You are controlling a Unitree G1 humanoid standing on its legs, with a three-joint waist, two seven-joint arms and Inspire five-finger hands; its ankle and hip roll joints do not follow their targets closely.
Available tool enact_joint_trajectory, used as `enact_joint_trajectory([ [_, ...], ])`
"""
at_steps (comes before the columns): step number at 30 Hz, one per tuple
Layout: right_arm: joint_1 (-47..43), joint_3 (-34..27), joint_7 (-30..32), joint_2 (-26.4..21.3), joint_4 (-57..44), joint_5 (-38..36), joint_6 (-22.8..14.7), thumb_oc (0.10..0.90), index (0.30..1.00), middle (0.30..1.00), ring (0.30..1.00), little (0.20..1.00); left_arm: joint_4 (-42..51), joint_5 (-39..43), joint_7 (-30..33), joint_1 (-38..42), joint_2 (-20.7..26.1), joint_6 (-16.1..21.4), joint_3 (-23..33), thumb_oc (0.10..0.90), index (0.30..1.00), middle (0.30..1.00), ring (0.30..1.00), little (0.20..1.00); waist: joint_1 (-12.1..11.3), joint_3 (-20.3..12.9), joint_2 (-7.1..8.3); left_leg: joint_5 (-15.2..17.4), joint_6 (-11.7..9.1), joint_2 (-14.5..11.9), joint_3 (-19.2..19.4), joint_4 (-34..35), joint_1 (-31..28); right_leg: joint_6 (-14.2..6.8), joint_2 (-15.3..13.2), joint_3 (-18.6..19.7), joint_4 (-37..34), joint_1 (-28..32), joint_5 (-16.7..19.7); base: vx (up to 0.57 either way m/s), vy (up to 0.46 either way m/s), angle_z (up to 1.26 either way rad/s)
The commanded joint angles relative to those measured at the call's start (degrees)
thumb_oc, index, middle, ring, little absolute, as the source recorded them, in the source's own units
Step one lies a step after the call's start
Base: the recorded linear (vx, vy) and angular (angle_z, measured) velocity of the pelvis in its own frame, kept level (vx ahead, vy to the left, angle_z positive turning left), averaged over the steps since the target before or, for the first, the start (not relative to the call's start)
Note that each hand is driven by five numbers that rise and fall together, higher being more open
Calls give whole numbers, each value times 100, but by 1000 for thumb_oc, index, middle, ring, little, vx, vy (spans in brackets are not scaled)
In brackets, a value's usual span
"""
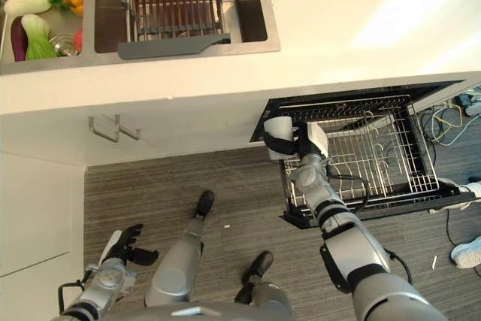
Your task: Place the dishes in the dishwasher.
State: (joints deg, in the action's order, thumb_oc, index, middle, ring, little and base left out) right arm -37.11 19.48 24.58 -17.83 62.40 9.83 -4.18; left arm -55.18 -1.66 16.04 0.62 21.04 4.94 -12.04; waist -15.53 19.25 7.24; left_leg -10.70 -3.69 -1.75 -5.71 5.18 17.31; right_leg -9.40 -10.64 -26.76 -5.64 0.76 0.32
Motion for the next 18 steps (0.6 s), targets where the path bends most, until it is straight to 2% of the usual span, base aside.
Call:
enact_joint_trajectory([
  [1, 570, -76, 194, -825, 799, 111, 846, 400, 300, 300, 300, 300, -37, 189, 218, -73, 50, 105, -59, 800, 900, 900, 900, 900, -4, -43, -256, 456, -65, -30, 161, -18, -145, -175, -250, 119, 238, -355, 219, 0, 0, 0],
  [6, 444, -100, 263, -956, 1022, 147, 951, 400, 300, 300, 300, 300, -9, 232, 208, -68, 12, 113, -119, 800, 900, 900, 900, 900, 19, -26, -258, 460, -65, -38, 196, -18, -151, -175, -250, 151, 245, -375, 225, 0, 0, 0],
  [7, 403, -126, 274, -1112, 1212, 192, 1030, 400, 300, 300, 300, 300, 38, 284, 196, -63, -29, 96, -169, 800, 900, 900, 900, 900, 49, -20, -283, 462, -68, -48, 217, -18, -165, -175, -257, 176, 255, -386, 232, 0, 0, 0],
  [16, 646, -520, 506, -1450, 1277, 100, 1087, 400, 300, 300, 300, 300, 65, 361, 167, -70, -123, 90, -156, 800, 900, 900, 900, 900, 169, -42, -361, 471, -68, -46, 259, -18, -197, -185, -277, 202, 257, -391, 237, -1, 4, -2],
  [18, 901, -870, 667, -1553, 1270, -102, 1086, 400, 300, 300, 300, 300, 4, 397, 155, -74, -193, 70, -162, 800, 900, 900, 900, 900, 250, -62, -442, 477, -65, -41, 287, -18, -206, -189, -292, 228, 256, -392, 230, -2, 19, 4],
])
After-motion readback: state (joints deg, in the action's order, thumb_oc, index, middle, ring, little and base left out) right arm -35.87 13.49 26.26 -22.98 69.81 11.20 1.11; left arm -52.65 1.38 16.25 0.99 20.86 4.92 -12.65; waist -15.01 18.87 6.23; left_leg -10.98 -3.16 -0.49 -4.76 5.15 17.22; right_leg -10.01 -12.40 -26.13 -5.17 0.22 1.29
